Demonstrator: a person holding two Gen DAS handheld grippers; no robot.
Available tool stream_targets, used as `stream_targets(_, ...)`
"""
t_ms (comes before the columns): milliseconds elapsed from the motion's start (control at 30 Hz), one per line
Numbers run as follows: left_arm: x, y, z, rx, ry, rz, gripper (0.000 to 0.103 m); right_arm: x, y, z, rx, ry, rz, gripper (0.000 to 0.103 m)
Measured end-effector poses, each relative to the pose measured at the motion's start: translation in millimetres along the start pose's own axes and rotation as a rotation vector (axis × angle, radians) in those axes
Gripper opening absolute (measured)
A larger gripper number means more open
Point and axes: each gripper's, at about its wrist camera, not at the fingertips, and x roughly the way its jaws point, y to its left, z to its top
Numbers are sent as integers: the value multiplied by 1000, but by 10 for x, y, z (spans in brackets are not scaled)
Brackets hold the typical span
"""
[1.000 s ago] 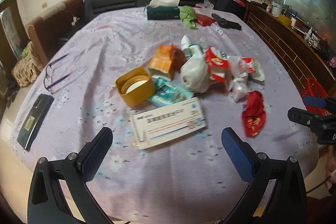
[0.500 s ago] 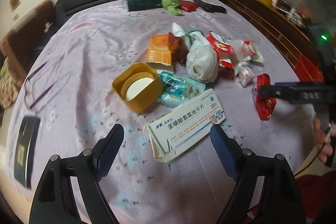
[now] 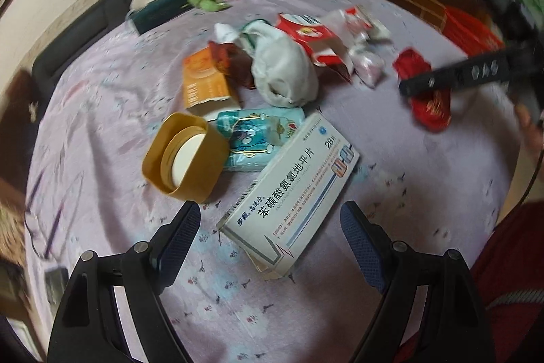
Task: Collect trash
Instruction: 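Grasp the red crumpled wrapper with the right tool while the left tool grasps the white medicine box, then carry both items to the red wastebasket and open both tools to drop them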
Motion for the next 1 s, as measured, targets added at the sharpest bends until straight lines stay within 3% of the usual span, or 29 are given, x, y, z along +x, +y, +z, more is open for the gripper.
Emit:
stream_targets(433,297,-210,57,170,-7,89,82,-242,-3,-172,7,-29,-49,43)
stream_targets(467,285,-223,41,164,-14,80,74,-257,8,-186,5,-31,-54,43)
stream_targets(533,273,-195,27,104,-25,62,69,-307,9,-221,0,-39,-62,43)
stream_targets(700,245,-163,18,1,-58,37,66,-413,10,-289,-1,-59,-81,43)
stream_targets(1000,44,-167,-1,-188,-116,-129,58,-565,-35,-411,-3,-73,-115,43)
